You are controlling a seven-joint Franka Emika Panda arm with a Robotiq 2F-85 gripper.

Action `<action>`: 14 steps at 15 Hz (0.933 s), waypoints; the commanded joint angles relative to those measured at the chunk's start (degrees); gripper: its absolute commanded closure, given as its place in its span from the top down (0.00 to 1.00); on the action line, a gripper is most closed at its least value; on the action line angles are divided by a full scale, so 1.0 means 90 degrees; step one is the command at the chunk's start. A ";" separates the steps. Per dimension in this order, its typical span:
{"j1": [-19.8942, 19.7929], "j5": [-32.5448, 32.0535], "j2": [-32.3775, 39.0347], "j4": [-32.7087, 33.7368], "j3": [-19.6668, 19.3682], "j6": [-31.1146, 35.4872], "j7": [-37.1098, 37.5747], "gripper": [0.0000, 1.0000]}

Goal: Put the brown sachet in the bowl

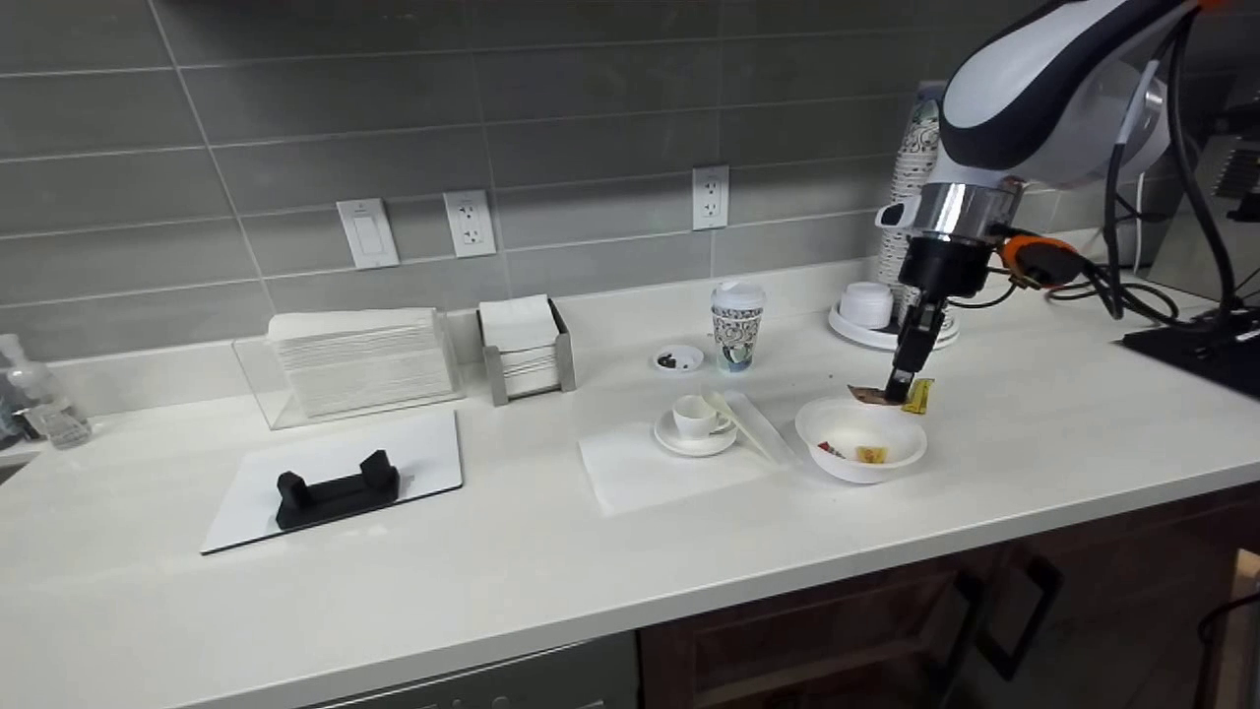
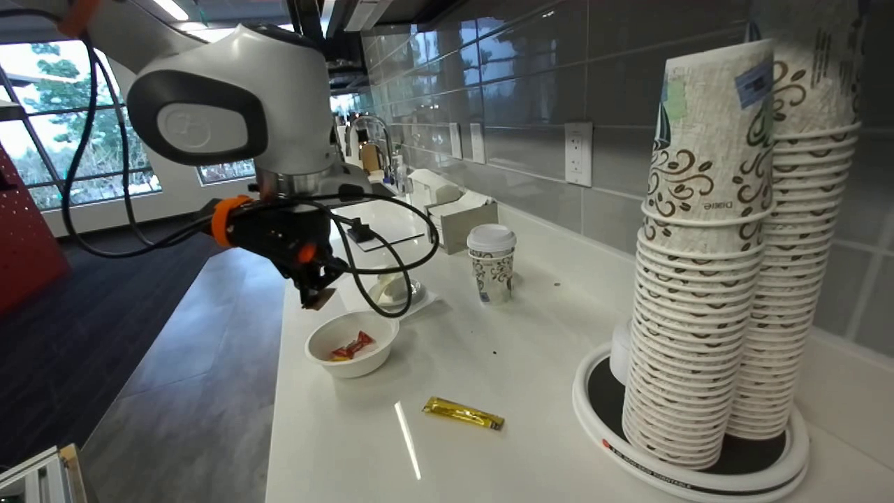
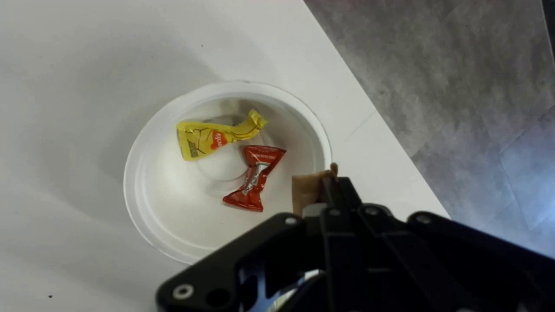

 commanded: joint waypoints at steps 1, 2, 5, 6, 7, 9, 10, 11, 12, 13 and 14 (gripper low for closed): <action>0.0056 -0.0390 0.0363 0.0084 0.0055 0.0519 0.0554 0.00; 0.0051 -0.0450 0.0471 0.0108 0.0049 0.0632 0.0639 0.00; 0.0079 -0.0552 0.0773 0.0180 0.0082 0.0852 0.0803 0.00; 0.0081 -0.0601 0.0859 0.0208 0.0105 0.0873 0.0864 0.00; 0.0080 -0.0634 0.0918 0.0228 0.0124 0.0907 0.0901 0.27; 0.0059 -0.0694 0.0983 0.0273 0.0160 0.0945 0.0979 0.34; 0.0045 -0.0733 0.0981 0.0285 0.0173 0.0948 0.1026 0.40; 0.0034 -0.0776 0.0957 0.0288 0.0182 0.0969 0.1068 0.48; 0.0027 -0.0802 0.0921 0.0294 0.0185 0.0967 0.1098 0.55; 0.0021 -0.0817 0.0808 0.0272 0.0179 0.0944 0.1114 0.62; 0.0002 -0.0897 0.0648 0.0233 0.0171 0.0890 0.1200 0.69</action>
